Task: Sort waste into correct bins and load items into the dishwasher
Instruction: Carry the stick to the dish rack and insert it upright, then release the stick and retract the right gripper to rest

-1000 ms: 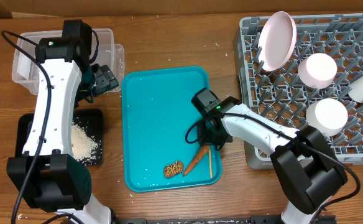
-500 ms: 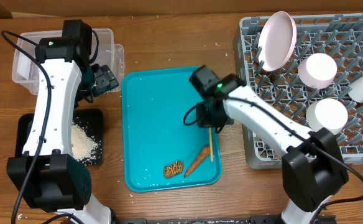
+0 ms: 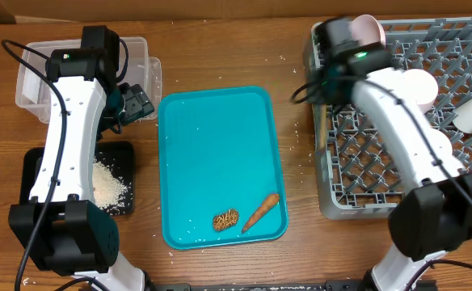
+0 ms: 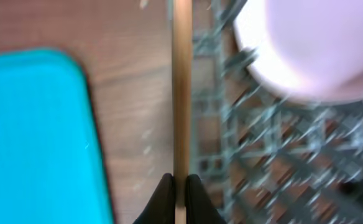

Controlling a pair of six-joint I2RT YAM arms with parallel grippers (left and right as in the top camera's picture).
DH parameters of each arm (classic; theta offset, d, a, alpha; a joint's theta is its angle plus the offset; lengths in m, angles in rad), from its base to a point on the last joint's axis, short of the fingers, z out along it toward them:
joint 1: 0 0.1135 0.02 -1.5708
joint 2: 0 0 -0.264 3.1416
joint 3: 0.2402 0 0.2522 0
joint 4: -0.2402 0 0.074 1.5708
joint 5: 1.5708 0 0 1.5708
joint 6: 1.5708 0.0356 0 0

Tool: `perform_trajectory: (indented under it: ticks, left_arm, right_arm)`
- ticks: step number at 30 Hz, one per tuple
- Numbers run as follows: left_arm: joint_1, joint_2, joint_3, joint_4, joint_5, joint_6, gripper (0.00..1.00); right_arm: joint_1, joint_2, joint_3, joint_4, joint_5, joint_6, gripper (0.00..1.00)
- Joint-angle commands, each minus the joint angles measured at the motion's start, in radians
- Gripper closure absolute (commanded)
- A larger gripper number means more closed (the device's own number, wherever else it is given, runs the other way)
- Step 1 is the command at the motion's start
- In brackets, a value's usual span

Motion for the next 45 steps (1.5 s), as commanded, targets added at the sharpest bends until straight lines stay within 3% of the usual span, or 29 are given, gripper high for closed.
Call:
perform_trajectory:
  ticks: [1, 6, 15, 34, 45]
  left_arm:
    - [-0.005, -0.005, -0.006, 0.001, -0.013, -0.017, 0.0]
    - [-0.005, -0.005, -0.006, 0.001, -0.013, -0.017, 0.0]
    - [-0.005, -0.005, -0.006, 0.0, -0.013, -0.017, 0.0]
    - [-0.005, -0.005, -0.006, 0.0, -0.013, -0.017, 0.0]
    - [-0.005, -0.005, -0.006, 0.0, -0.013, -0.017, 0.0]
  right_arm:
    - [-0.084, -0.003, 0.026, 0.026, -0.127, -0.164, 0.96]
    - [-0.187, -0.003, 0.026, 0.102, -0.279, -0.235, 0.96]
    - [-0.205, -0.002, 0.026, 0.179, -0.301, -0.335, 0.96]
    - [-0.205, 0.03, -0.032, 0.26, -0.305, -0.338, 0.95]
    - [-0.205, 0.063, -0.029, 0.252, -0.312, -0.307, 0.7]
